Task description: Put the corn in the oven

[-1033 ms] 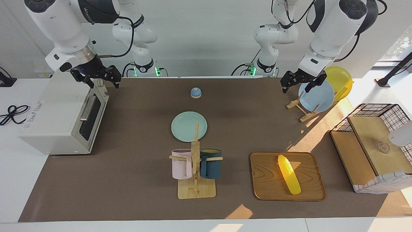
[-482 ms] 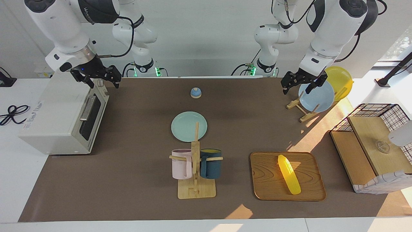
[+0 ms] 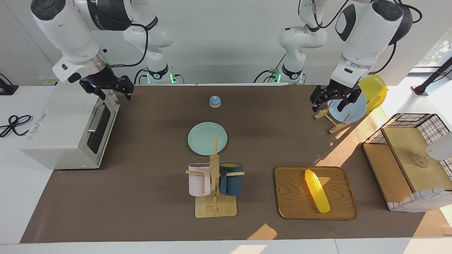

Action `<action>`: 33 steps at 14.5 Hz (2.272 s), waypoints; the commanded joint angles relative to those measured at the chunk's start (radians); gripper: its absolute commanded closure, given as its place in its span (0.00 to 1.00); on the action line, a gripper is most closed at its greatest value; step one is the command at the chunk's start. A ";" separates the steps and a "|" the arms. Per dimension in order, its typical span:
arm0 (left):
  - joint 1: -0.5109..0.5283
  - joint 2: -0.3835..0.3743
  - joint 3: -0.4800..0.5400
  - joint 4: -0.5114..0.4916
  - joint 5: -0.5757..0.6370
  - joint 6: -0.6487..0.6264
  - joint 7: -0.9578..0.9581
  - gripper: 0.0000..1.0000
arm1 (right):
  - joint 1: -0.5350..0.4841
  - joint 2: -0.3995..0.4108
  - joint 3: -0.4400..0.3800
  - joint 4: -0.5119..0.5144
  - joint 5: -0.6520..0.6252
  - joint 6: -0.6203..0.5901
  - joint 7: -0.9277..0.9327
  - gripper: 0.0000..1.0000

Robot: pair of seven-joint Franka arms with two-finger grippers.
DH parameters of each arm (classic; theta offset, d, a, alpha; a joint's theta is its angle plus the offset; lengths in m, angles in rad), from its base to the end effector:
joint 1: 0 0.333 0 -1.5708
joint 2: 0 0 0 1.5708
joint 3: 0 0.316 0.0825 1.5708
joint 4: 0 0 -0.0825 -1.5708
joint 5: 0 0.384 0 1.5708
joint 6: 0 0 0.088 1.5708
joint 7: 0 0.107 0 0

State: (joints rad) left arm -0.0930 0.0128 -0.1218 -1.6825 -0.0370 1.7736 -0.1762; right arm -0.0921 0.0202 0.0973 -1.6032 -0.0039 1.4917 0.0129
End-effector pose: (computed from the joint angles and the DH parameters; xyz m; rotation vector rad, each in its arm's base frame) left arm 0.5601 -0.1251 0.5824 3.0868 -0.0502 0.1073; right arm 0.5498 0.0019 0.5919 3.1317 -0.0120 -0.2063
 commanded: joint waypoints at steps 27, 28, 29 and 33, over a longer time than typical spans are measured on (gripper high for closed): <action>-0.037 0.793 0.045 0.471 0.190 0.391 0.081 0.00 | -0.118 -0.051 0.001 -0.466 -0.170 0.438 -0.156 1.00; -0.037 0.793 0.048 0.469 0.190 0.392 0.081 0.00 | -0.118 -0.049 0.001 -0.481 -0.156 0.455 -0.145 1.00; -0.039 0.791 0.050 0.469 0.190 0.392 0.080 0.00 | -0.118 -0.048 0.001 -0.494 -0.130 0.466 -0.140 1.00; -0.044 0.791 0.048 0.468 0.189 0.402 0.081 0.21 | -0.091 -0.025 0.002 -0.541 -0.084 0.550 -0.094 1.00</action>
State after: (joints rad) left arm -0.1273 0.7964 -0.0810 -1.2181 0.1283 2.1507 -0.0978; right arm -0.1821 -0.0334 0.1077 -2.0731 -0.0841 1.9467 -0.1059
